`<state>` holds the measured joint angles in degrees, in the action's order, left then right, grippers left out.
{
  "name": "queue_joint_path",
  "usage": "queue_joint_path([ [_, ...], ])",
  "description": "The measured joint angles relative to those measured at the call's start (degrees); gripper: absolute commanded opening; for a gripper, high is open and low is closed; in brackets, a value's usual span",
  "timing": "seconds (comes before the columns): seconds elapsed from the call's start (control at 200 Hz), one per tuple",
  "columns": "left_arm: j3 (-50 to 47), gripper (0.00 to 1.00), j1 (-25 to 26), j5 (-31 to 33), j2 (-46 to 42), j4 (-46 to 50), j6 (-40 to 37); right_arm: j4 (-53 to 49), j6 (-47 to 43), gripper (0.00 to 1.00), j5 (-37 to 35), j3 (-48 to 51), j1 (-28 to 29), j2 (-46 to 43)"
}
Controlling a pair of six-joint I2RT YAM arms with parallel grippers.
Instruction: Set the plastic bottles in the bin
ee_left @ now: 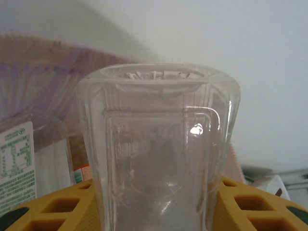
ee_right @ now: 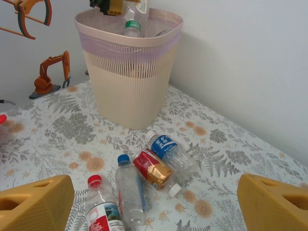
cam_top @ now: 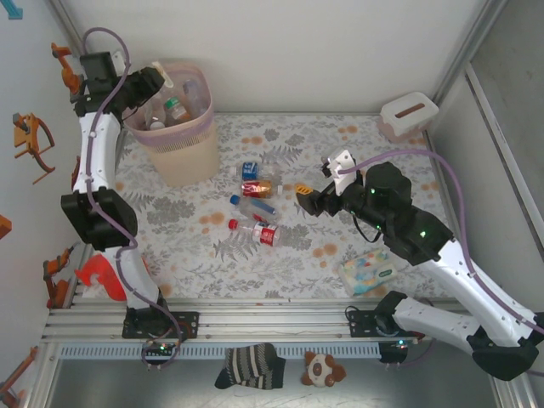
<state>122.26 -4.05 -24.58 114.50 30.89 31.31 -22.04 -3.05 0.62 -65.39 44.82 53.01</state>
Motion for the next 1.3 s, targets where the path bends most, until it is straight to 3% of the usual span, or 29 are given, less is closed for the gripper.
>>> queue_joint_path([
  [0.686, 15.06, 0.45, 1.68, -3.39, 12.44, 20.50, -6.91, 0.00, 0.22, 0.87, 0.00, 0.00, 0.00, 0.00],
  [0.911, 21.59, 0.55, 1.88, -3.52, 16.48, 25.51, -8.98, -0.02, 0.22, 0.87, 0.00, 0.00, 0.00, -0.02],
  [1.001, 22.23, 0.63, 1.92, -3.48, 16.74, 25.97, -9.51, -0.02, 0.22, 0.86, 0.00, 0.00, 0.00, -0.11],
  [1.302, 21.51, 0.72, 2.86, -2.62, 16.90, 29.92, -10.32, -0.04, 0.24, 0.86, 0.00, 0.00, 0.00, -0.59],
])
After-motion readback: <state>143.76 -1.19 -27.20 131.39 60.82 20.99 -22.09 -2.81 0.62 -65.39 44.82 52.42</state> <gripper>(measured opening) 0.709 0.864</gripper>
